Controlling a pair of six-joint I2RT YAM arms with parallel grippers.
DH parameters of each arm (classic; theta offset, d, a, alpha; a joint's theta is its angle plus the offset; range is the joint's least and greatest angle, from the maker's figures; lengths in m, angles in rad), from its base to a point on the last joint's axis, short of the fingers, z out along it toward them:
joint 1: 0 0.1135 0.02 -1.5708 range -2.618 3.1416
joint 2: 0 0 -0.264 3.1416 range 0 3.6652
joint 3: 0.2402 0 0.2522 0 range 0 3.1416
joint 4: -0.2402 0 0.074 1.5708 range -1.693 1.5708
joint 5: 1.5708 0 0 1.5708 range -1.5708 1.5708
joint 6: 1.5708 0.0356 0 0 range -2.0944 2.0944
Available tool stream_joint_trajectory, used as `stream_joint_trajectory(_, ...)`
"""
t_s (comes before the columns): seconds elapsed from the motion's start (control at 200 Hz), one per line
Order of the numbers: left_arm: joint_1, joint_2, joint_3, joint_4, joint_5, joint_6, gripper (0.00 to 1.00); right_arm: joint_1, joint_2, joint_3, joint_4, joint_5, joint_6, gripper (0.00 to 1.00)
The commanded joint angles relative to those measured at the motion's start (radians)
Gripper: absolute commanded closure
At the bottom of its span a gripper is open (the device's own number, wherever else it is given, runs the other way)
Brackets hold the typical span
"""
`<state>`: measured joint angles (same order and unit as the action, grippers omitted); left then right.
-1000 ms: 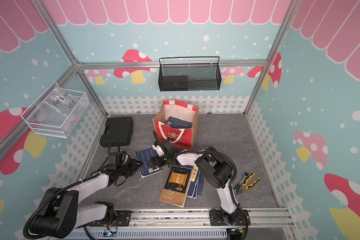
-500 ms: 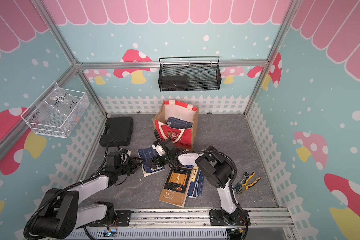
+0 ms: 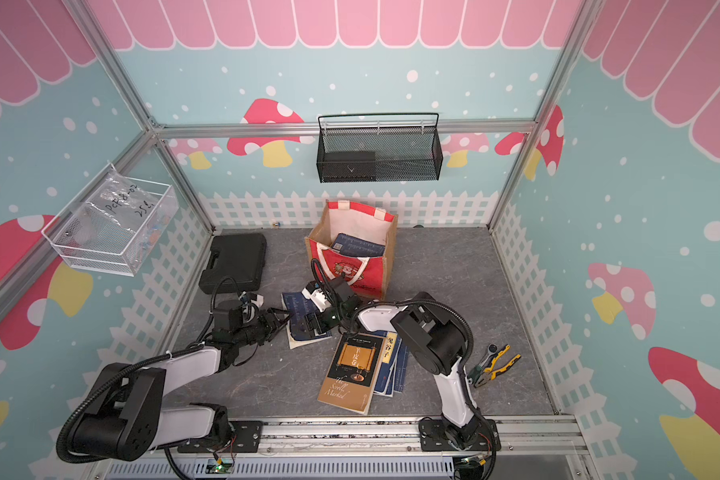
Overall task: Put the books into the canvas bag
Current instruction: Pick up the book from the center of the board.
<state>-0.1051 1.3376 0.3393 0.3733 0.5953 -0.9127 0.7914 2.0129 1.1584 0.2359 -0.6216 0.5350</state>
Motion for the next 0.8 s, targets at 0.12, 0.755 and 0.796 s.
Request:
stream_joint_trajectory(0.12,-0.014,0.093,0.012,0.154,0.04,-0.028,0.54,-0.009,0.036,-0.003,0.025,-0.038,-0.009,0.09)
stream_joint_trajectory(0.755,-0.039,0.308,-0.003,0.462,0.05,-0.142,1.0,-0.069,-0.07,-0.136,0.121,-0.037,0.047,0.09)
stream_joint_trajectory(0.796,-0.039,0.3,-0.007,0.458,0.043,-0.14,1.0,-0.081,-0.088,-0.155,0.129,-0.03,0.052,0.09)
